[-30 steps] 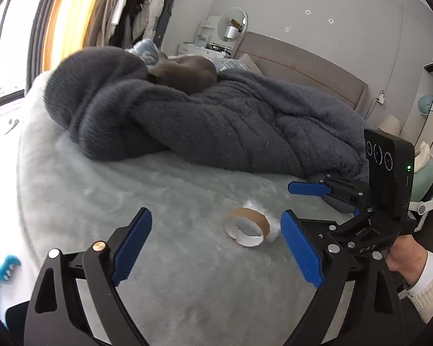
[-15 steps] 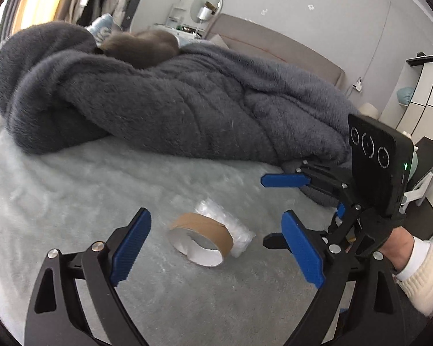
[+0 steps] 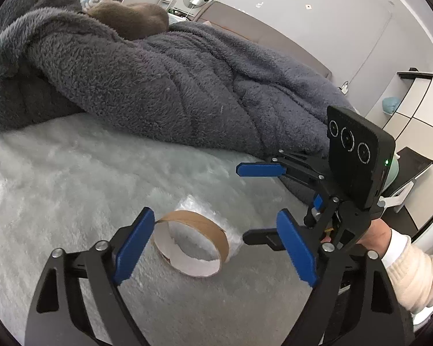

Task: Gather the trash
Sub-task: 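Move both tools down toward the brown tape core and bubble wrap on the bed, then grasp the brown tape core with the left tool while the right tool grasps the bubble wrap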

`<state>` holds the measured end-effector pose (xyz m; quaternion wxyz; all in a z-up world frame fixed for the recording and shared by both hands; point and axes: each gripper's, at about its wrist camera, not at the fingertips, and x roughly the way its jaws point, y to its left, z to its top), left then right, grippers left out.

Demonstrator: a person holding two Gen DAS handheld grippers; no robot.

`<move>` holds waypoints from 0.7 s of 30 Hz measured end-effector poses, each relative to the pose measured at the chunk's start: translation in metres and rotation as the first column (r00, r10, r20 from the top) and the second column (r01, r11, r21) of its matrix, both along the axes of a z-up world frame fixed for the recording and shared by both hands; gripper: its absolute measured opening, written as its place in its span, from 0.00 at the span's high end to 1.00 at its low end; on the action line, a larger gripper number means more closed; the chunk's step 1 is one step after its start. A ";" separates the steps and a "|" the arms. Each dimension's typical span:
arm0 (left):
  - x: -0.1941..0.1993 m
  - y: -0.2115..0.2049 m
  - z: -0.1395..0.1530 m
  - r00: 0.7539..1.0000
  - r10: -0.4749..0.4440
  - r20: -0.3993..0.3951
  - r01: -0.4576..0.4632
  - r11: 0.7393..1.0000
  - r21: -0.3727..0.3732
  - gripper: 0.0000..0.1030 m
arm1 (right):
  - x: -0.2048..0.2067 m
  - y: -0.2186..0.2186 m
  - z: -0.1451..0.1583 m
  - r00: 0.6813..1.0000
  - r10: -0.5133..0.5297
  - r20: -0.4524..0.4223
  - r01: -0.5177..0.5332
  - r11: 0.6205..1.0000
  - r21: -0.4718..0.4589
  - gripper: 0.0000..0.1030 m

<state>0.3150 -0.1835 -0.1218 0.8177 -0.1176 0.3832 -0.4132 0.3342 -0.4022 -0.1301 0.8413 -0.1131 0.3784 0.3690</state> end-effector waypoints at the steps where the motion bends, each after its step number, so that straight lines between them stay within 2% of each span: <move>1: 0.002 0.000 -0.001 1.000 -0.004 -0.006 0.004 1.000 -0.008 0.17 | 0.000 -0.001 0.000 1.000 0.008 -0.006 -0.008 1.000 0.000 0.13; 6: 0.009 0.000 -0.007 0.999 -0.003 -0.034 0.003 1.000 0.005 0.24 | 0.003 -0.002 -0.005 0.996 0.065 -0.064 -0.065 0.998 0.003 0.13; 9: 0.012 0.002 -0.013 0.998 0.001 -0.058 0.001 1.000 0.025 0.27 | 0.002 0.006 -0.012 0.991 0.096 -0.090 -0.099 0.995 -0.026 0.13; 15: 0.017 0.010 -0.017 0.996 0.034 -0.078 -0.032 0.999 0.024 0.44 | 0.003 0.016 -0.016 0.989 0.109 -0.100 -0.114 0.993 -0.041 0.13; 21: 0.016 0.011 -0.014 0.998 0.039 -0.048 -0.035 0.997 0.070 0.48 | 0.008 0.017 -0.018 0.990 0.094 -0.102 -0.099 0.994 -0.050 0.13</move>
